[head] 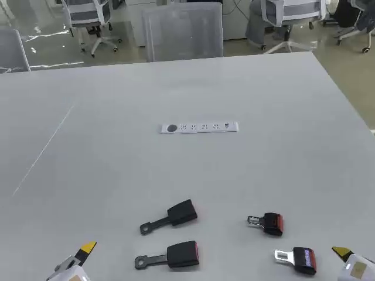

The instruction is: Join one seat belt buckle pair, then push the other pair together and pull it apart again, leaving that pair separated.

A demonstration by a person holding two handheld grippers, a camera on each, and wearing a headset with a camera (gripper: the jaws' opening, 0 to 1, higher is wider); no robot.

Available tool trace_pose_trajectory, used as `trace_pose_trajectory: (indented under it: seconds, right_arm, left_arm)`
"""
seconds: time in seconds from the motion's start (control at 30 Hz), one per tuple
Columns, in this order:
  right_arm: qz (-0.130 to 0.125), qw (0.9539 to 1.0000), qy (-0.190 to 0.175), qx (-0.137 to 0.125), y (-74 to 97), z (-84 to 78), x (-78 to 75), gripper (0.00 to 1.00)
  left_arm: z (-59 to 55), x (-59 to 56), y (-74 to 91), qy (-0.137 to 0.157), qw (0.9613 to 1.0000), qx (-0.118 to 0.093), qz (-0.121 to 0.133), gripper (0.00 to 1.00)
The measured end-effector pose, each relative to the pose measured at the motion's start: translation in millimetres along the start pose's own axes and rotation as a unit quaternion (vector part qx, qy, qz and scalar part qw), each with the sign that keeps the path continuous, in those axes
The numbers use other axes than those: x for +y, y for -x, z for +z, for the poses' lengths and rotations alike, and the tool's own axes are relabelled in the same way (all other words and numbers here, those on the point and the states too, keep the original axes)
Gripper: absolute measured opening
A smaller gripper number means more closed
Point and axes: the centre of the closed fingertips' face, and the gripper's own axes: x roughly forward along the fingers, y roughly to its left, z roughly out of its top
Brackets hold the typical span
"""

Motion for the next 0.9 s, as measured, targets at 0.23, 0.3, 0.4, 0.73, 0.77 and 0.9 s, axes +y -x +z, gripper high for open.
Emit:
trace_pose_trajectory:
  seconds: [0.23, 0.3, 0.4, 0.73, 0.77, 0.9]
  right_arm:
    - [0.003, 1.0, 0.007, -0.002, -1.8, 4.8, -1.5, 1.0]
    - [0.003, 1.0, 0.008, -0.002, -2.2, 5.6, -3.0, 1.0]
    - [0.004, 0.9999, 0.009, -0.001, -2.9, 5.6, -4.8, 1.0]
    - [0.008, 0.9999, 0.007, 0.004, -7.8, 1.2, -8.6, 1.0]
    - [0.008, 0.9999, 0.006, 0.004, -8.6, 1.9, -10.1, 1.0]
    - [0.007, 1.0, 0.002, 0.002, -9.4, 3.4, -13.7, 1.0]
  left_arm:
    - [-1.1, 0.1, -0.6, 0.002, 1.0, 0.0, 0.001, 0.95]
    - [-1.1, -0.3, -0.8, 0.0, 1.0, 0.001, 0.001, 0.95]
    - [-2.0, -0.4, -0.9, 0.001, 1.0, 0.004, 0.0, 0.95]
    - [-5.1, -2.2, -2.9, 0.001, 0.9999, 0.011, -0.004, 0.96]
    - [-5.3, -2.6, -3.3, 0.0, 0.9999, 0.012, -0.005, 0.96]
    - [-3.7, -5.5, -2.2, -0.008, 0.9998, 0.012, -0.009, 0.95]
